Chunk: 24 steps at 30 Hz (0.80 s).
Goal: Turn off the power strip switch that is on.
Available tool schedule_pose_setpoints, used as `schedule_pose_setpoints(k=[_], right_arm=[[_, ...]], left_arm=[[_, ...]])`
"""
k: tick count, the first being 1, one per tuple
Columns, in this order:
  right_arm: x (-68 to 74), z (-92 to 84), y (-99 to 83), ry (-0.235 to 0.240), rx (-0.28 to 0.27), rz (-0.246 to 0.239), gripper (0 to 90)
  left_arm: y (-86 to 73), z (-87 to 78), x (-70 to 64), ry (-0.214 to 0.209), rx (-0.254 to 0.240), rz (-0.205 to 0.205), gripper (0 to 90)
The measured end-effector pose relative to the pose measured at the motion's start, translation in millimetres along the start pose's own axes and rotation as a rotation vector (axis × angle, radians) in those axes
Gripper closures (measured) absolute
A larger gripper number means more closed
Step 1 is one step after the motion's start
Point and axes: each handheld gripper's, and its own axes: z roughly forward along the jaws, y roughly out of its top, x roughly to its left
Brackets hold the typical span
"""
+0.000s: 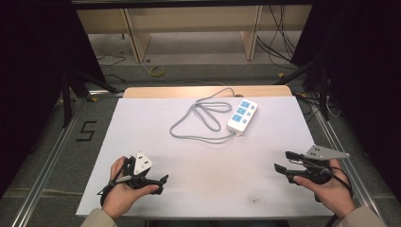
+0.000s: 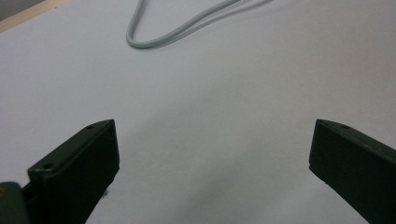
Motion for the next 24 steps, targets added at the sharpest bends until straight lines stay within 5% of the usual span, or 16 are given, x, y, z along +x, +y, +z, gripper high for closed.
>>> schedule_pose_setpoints(k=[7,16,24], right_arm=[[-2.8,-0.4,1.4,-0.019,0.011,-0.003,35.4],[-7.6,5.3,16.9,-0.078,0.037,-0.047,71.2],[-12.1,17.4,25.3,-0.117,0.047,-0.060,87.9]], left_arm=[[-0.7,2.8,-2.0,-0.001,0.011,0.011,1.7],[-1.7,3.6,-1.4,0.005,0.009,0.007,2.8],[-1.0,5.7,-2.8,0.001,0.015,0.017,3.9]])
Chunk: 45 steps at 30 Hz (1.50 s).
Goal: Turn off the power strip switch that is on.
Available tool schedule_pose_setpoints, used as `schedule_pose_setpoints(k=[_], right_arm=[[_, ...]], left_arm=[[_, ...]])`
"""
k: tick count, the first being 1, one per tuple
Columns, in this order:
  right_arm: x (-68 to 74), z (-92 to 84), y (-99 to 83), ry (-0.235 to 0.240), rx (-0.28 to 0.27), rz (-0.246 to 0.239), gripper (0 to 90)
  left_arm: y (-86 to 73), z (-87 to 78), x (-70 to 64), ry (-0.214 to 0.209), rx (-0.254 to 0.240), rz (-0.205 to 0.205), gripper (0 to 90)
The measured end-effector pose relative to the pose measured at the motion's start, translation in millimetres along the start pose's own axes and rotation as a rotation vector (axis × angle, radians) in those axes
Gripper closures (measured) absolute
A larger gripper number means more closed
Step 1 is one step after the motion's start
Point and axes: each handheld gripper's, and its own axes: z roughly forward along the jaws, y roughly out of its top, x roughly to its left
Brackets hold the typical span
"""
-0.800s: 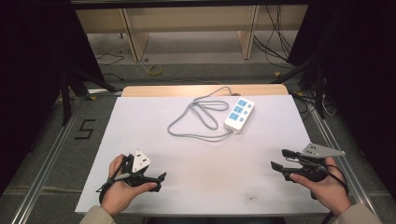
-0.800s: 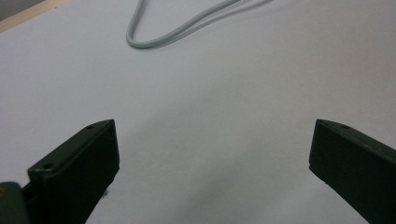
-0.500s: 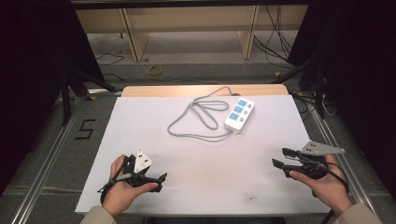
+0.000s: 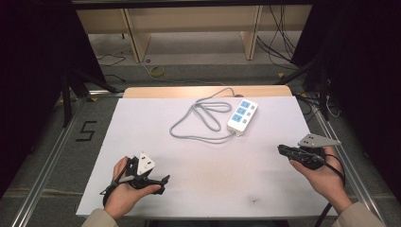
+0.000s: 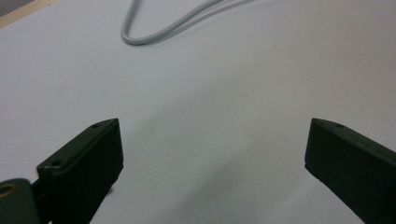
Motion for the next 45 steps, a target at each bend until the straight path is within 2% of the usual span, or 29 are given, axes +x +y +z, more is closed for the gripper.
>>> schedule_pose_setpoints(k=[6,13,28,45], right_arm=[[-4.9,7.5,9.3,-0.024,0.003,0.004,90.0],[-9.7,17.8,18.9,-0.028,0.009,0.007,90.0],[-22.7,52.4,43.9,-0.038,0.043,-0.001,90.0],[-30.5,70.1,55.4,-0.049,0.066,-0.001,90.0]], left_arm=[[0.3,0.1,-0.6,-0.001,0.000,0.003,4.4],[-0.1,0.5,0.0,0.002,0.001,0.002,4.8],[-0.4,0.8,-0.3,0.002,-0.001,0.001,5.0],[-0.1,0.6,-0.4,0.006,-0.002,0.006,5.1]])
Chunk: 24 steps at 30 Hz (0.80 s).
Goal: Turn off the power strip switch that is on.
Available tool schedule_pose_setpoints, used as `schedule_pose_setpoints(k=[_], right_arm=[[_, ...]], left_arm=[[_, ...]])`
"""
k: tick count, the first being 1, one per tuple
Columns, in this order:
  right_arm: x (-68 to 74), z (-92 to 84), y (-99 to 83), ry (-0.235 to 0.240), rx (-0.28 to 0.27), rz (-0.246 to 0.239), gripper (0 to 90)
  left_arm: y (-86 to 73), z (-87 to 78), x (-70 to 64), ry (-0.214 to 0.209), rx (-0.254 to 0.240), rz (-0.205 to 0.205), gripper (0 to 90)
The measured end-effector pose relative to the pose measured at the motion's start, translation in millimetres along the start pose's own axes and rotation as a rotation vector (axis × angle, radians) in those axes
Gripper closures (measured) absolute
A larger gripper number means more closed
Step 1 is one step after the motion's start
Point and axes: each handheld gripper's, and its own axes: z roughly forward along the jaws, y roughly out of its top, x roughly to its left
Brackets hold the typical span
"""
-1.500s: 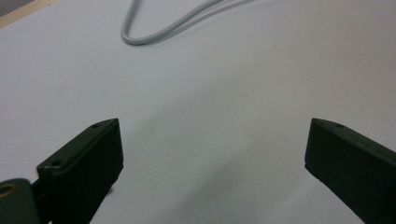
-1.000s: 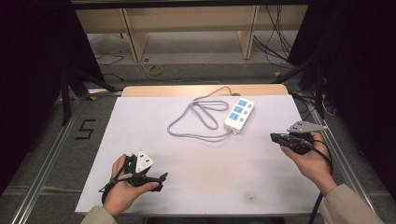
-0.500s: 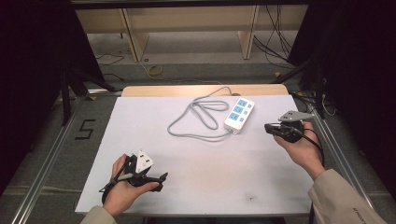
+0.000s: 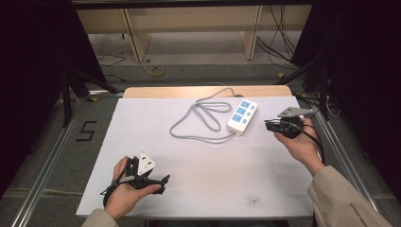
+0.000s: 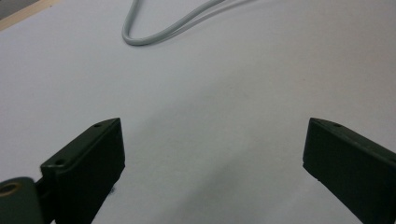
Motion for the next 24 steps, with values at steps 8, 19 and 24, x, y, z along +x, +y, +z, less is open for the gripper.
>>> schedule_pose_setpoints(k=[8,19,24], right_arm=[[-2.3,12.0,11.0,-0.005,0.012,-0.004,90.0],[-4.6,26.9,23.7,-0.008,0.026,-0.007,90.0],[-5.4,34.9,26.7,-0.010,0.037,-0.005,90.0]], left_arm=[[0.2,-0.1,0.0,-0.001,-0.002,0.000,5.1],[0.2,-0.4,0.0,0.000,0.001,0.006,5.1],[0.1,-0.4,0.1,0.000,0.000,0.006,5.1]])
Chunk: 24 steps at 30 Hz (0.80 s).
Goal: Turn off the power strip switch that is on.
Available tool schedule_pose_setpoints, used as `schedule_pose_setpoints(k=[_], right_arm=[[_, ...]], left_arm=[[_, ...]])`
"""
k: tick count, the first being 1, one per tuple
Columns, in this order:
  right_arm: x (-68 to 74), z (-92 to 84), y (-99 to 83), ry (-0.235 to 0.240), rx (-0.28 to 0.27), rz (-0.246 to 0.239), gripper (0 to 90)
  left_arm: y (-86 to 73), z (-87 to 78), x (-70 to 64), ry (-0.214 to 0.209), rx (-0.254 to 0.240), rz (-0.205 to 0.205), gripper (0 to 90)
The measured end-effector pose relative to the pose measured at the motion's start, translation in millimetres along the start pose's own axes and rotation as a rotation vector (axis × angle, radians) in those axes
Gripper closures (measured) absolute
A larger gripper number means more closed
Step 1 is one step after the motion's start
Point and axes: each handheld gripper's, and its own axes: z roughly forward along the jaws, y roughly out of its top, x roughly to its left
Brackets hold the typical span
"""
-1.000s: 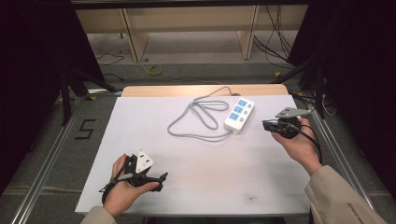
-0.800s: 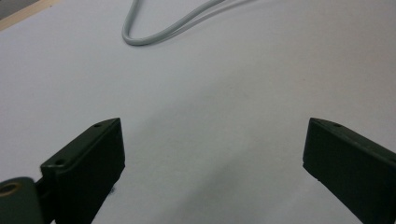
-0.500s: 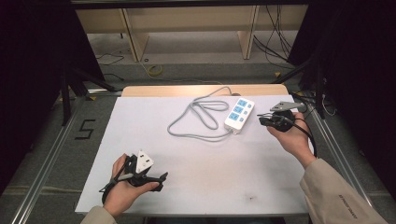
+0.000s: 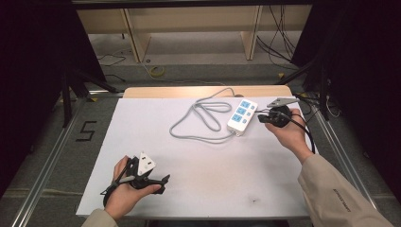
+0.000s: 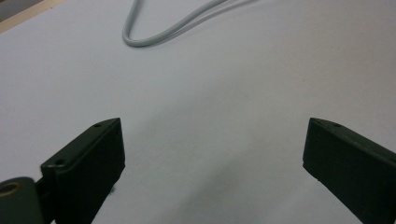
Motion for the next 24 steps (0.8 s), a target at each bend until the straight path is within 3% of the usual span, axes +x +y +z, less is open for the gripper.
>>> schedule_pose_setpoints(k=[24], right_arm=[[-6.5,22.6,11.1,-0.010,0.032,0.010,90.0]], left_arm=[[0.4,0.6,-0.9,0.002,-0.005,0.002,5.3]])
